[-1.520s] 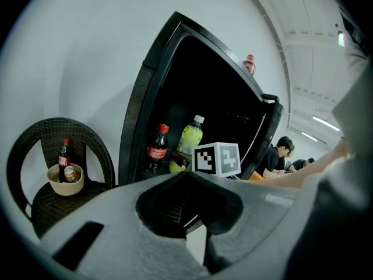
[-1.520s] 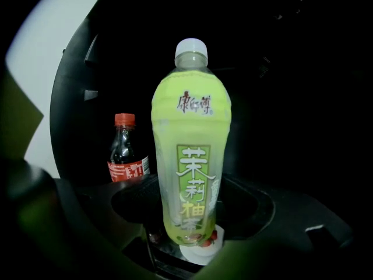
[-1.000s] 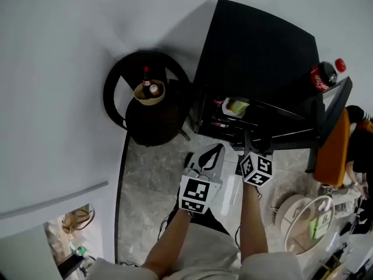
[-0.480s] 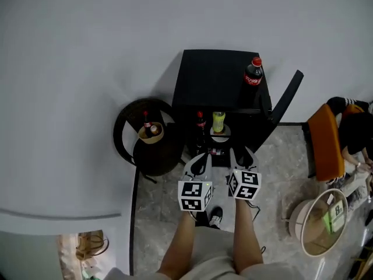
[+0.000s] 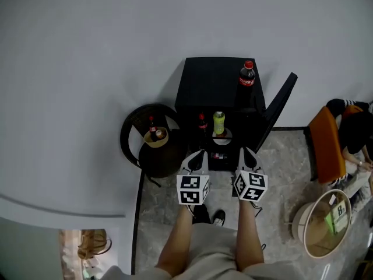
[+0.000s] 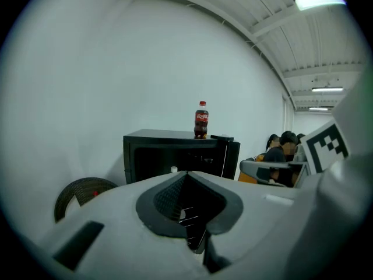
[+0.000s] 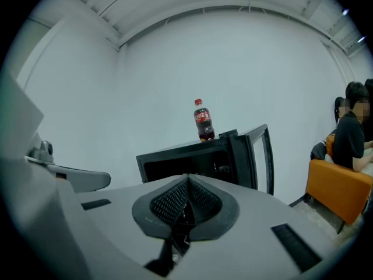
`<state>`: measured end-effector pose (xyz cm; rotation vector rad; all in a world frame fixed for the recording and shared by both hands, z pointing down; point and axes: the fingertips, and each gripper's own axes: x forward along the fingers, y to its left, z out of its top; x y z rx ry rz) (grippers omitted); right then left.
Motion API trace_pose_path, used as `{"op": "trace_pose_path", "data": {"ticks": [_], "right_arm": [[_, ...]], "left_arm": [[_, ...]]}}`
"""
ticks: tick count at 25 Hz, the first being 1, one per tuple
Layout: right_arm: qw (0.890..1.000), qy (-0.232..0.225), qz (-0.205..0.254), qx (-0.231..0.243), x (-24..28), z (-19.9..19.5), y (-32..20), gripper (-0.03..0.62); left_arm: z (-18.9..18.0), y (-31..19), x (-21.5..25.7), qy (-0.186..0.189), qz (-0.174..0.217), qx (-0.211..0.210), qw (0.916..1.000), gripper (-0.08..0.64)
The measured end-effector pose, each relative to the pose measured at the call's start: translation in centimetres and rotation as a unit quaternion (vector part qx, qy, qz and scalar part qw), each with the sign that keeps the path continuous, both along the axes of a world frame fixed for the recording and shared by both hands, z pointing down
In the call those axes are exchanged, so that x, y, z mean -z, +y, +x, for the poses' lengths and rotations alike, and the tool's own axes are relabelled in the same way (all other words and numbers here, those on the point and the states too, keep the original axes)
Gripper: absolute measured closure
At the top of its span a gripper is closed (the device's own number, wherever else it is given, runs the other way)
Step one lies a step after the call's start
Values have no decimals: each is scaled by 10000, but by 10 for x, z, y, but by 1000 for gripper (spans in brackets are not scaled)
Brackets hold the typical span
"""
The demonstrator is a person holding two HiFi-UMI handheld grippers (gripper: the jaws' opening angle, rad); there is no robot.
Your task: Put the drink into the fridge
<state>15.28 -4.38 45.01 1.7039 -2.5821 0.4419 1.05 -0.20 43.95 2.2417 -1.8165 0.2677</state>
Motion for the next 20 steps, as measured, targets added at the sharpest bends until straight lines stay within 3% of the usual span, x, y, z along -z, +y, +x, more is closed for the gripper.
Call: {"op": "trace_pose_path", "data": {"ticks": [10,15,20], "right_arm": [[9990,-350,231,151,30,10,8,584],[9985,-488,231,68,34,12,1,584],[9985,-490,243,-39,36,17,-7,584]], "left_arm": [[10,4,19,35,277,-212,9994,551],[6,-2,19,-428,264,-237,9985,552],[11,-13,27,-529,374,-297,9975,552]]}}
